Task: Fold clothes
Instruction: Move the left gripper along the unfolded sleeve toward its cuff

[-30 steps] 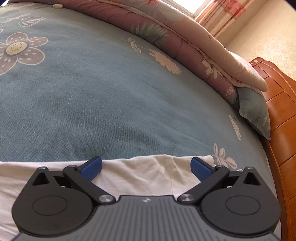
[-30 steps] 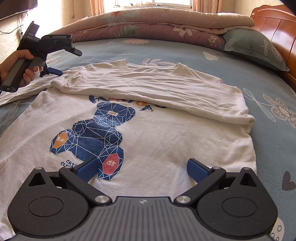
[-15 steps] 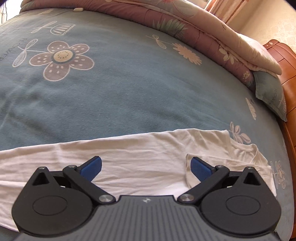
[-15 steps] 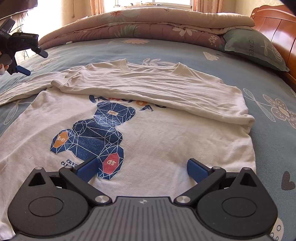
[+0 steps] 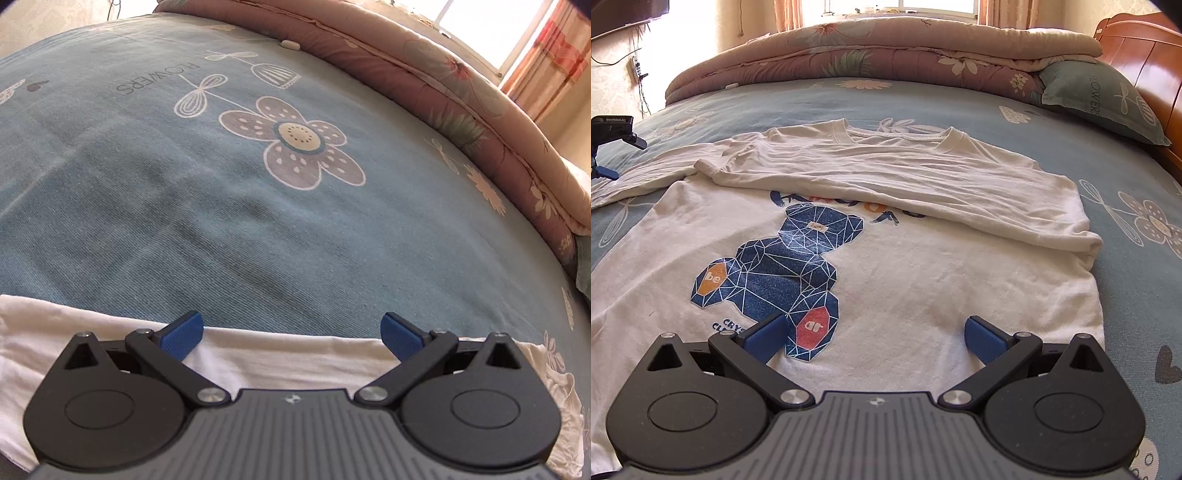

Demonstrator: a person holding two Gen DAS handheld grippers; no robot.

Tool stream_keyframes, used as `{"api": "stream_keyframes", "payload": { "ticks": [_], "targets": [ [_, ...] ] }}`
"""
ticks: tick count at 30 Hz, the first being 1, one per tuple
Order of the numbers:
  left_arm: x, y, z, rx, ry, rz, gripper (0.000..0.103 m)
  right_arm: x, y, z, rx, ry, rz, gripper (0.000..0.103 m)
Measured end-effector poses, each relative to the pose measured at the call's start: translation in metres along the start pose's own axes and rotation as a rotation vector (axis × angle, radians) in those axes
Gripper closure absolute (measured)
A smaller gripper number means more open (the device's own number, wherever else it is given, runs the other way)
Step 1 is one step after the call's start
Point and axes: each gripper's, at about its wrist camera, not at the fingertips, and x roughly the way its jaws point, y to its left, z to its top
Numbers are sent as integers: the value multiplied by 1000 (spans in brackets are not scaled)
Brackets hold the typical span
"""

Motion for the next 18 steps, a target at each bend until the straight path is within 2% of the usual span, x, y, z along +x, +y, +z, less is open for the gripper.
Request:
{"api": "stream_keyframes", "payload": {
  "ticks": [4,7,13,16,18],
  "targets": [
    [-20,8,-8,-23,-8,-40,1,0,0,0,-2,-3,0,0],
    [-31,11,-26,9,6,-36,1,0,1,0,-1,-3,-3,0],
    [-49,37,-56,-25,-8,-33,1,-1,1,0,3,0,-9,0],
    [-62,45,-57,-49,4,-20,1,-1,2,0,5,2,-12,0],
    [-67,50,-55,-56,-19,-3,1,-1,2,0,8,2,-15,0]
  ]
}}
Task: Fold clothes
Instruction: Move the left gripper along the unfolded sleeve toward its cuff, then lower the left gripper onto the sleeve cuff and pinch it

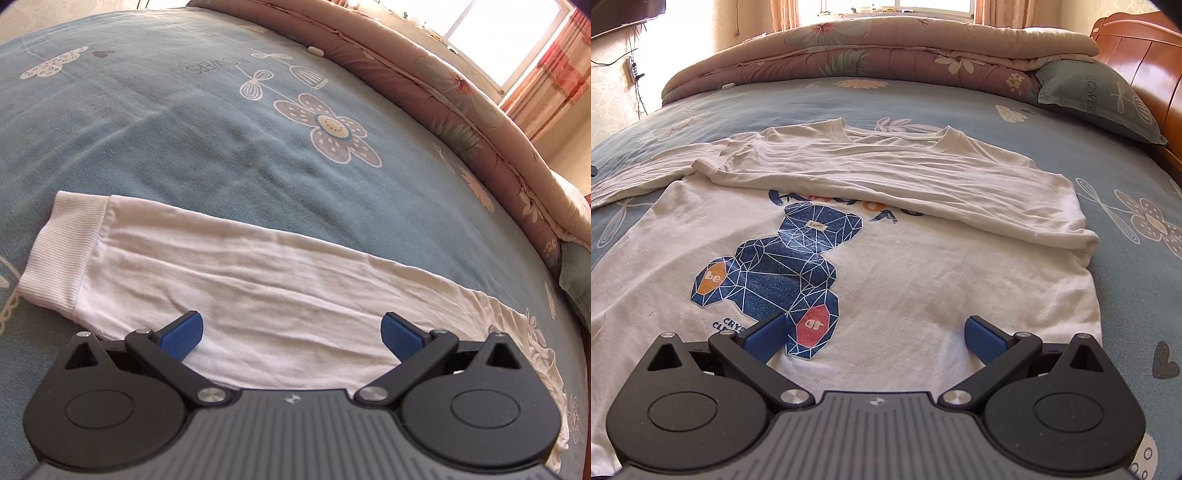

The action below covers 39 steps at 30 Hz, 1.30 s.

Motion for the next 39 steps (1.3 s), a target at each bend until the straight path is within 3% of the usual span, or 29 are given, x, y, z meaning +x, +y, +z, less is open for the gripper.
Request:
{"api": "stream_keyframes", "payload": {
  "ticks": [9,13,18,20,29,32,34,39],
  "targets": [
    [-15,19,-13,-44,18,29,1,0,0,1,4,5,-3,0],
    [-34,16,-29,-68,5,-58,1,0,0,1,4,8,-5,0],
    [-22,8,-59,-34,3,-83,1,-1,1,0,4,9,-7,0],
    [-22,6,-68,-22,-59,-86,1,-1,1,0,5,8,-7,0],
    [-14,7,-67,9,-181,-109,1,-1,0,0,7,9,-6,0],
    [-13,8,-66,22,-228,-74,1,-1,0,0,6,7,-5,0],
    [-16,17,-68,-27,-269,-50,1,-1,0,0,5,7,-3,0],
    [-18,36,-69,-114,-318,-111,1,-1,0,1,4,8,-4,0]
  ]
}}
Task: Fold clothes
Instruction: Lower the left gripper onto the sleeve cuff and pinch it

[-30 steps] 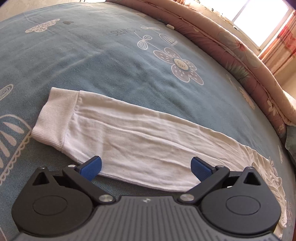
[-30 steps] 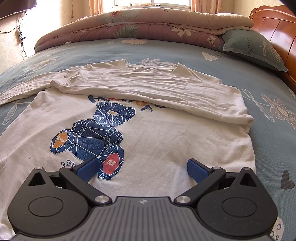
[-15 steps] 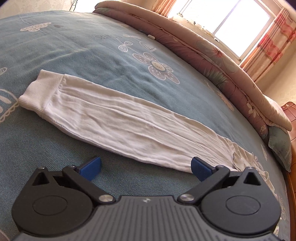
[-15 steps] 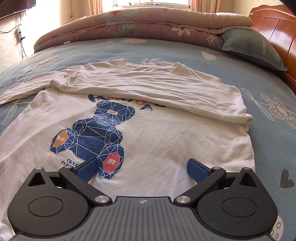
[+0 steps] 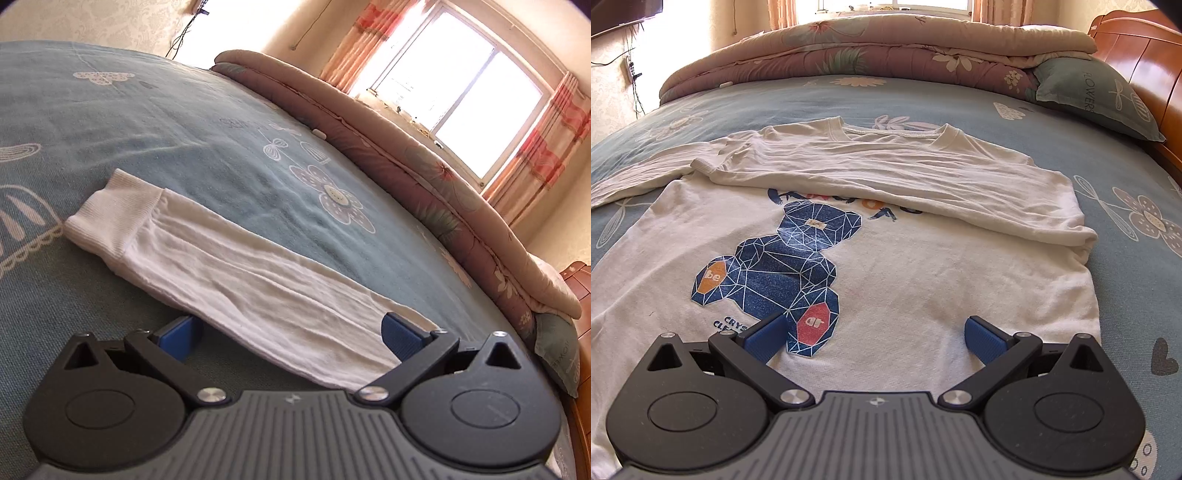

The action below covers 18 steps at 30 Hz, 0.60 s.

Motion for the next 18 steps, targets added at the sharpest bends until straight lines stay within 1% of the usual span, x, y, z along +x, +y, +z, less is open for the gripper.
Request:
{"api": "stream_keyframes", "payload": {
  "ticks": [3,6,8,10,12,14,18],
  "targets": [
    [10,0,5,-54,-31,-2,1,0,0,0,0,-2,0,0],
    [18,11,12,-195,-86,-31,1,0,0,-1,0,-3,0,0],
    [18,11,11,-237,-101,-31,1,0,0,-1,-1,-4,0,0],
    [16,3,4,-218,-67,-69,1,0,0,-1,-1,-4,1,0],
    [17,-7,-3,-164,-38,-101,1,0,0,-1,-1,-3,0,0],
    [23,-13,-5,-106,-52,-81,1,0,0,-1,-2,-3,-1,0],
    [37,-6,9,-144,-113,-33,1,0,1,-2,-1,-6,-1,0]
  ]
}}
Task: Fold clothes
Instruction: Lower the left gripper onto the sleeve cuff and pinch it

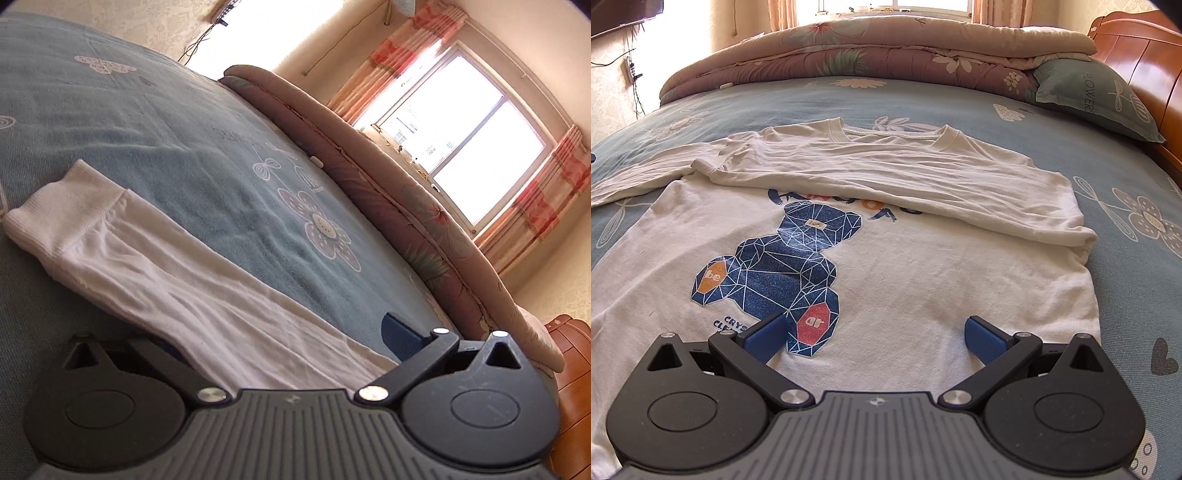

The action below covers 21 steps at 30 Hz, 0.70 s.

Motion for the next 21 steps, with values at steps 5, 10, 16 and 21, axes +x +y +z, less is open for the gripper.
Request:
{"api": "stream_keyframes", "payload": {
  "ticks": [5,10,16,21],
  "targets": [
    [6,1,5,-42,-41,44,1,0,-1,0,-1,0,2,0],
    [9,-12,10,-25,-15,19,1,0,-1,0,-1,2,0,0],
    [4,-41,25,33,25,-36,1,-1,0,2,-9,9,-2,0],
    [3,-76,31,79,83,-85,1,-1,0,3,-11,21,1,0]
  ]
}}
